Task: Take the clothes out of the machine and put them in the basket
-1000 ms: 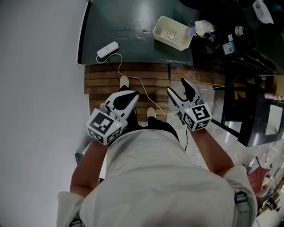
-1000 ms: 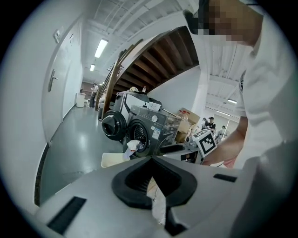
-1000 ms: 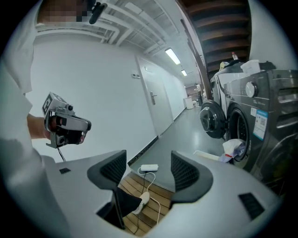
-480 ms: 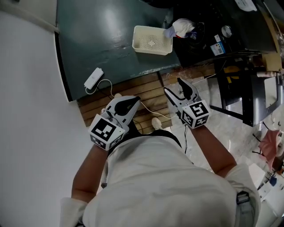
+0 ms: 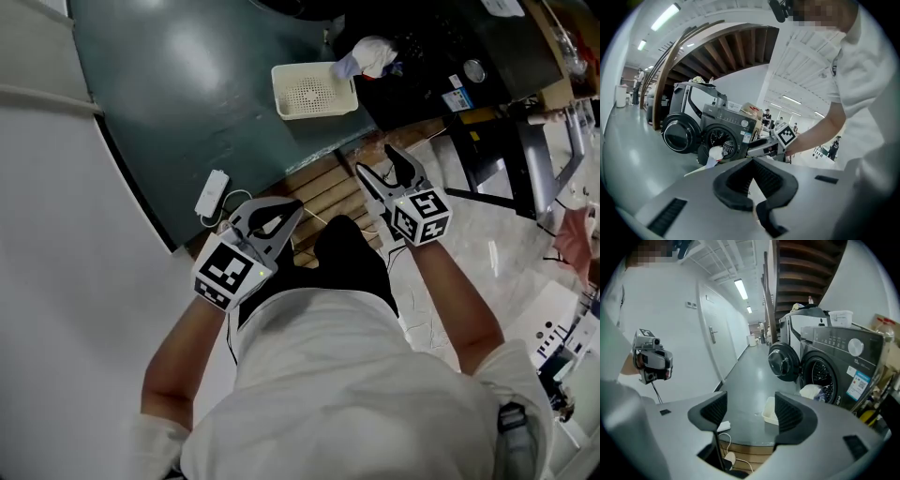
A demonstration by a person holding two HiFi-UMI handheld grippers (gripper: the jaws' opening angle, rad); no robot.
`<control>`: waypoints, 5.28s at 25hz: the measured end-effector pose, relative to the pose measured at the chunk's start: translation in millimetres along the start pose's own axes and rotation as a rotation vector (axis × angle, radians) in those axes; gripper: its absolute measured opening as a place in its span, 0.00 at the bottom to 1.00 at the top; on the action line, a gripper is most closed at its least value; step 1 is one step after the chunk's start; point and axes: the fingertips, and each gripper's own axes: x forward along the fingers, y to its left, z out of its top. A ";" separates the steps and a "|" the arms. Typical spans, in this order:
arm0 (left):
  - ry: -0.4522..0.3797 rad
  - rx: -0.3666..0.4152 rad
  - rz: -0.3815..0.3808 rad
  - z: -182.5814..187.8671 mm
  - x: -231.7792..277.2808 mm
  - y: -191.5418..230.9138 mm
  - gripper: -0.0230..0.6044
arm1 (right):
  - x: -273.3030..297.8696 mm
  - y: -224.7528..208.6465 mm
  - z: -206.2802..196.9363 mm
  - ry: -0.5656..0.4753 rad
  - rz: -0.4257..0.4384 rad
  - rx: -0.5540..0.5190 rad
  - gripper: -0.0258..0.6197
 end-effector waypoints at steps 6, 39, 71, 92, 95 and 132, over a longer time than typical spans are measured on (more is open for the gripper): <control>0.001 -0.041 -0.051 16.2 3.5 23.4 0.03 | 22.2 -27.2 25.0 0.001 -0.081 0.017 0.51; 0.161 -0.011 -0.344 14.0 257.7 217.5 0.03 | 325.7 -437.2 -67.6 0.191 -0.407 0.236 0.76; 0.189 -0.025 -0.335 -20.4 317.7 310.9 0.03 | 422.3 -565.1 -155.0 0.295 -0.470 0.478 0.90; 0.186 -0.057 -0.309 -26.6 314.1 313.5 0.03 | 435.0 -540.8 -137.6 0.312 -0.438 0.299 0.44; 0.180 -0.059 -0.299 -24.0 309.5 316.0 0.03 | 427.5 -536.2 -132.7 0.304 -0.460 0.279 0.39; 0.114 -0.031 -0.222 -10.1 217.6 226.1 0.03 | 267.5 -372.9 43.0 0.018 -0.405 -0.101 0.36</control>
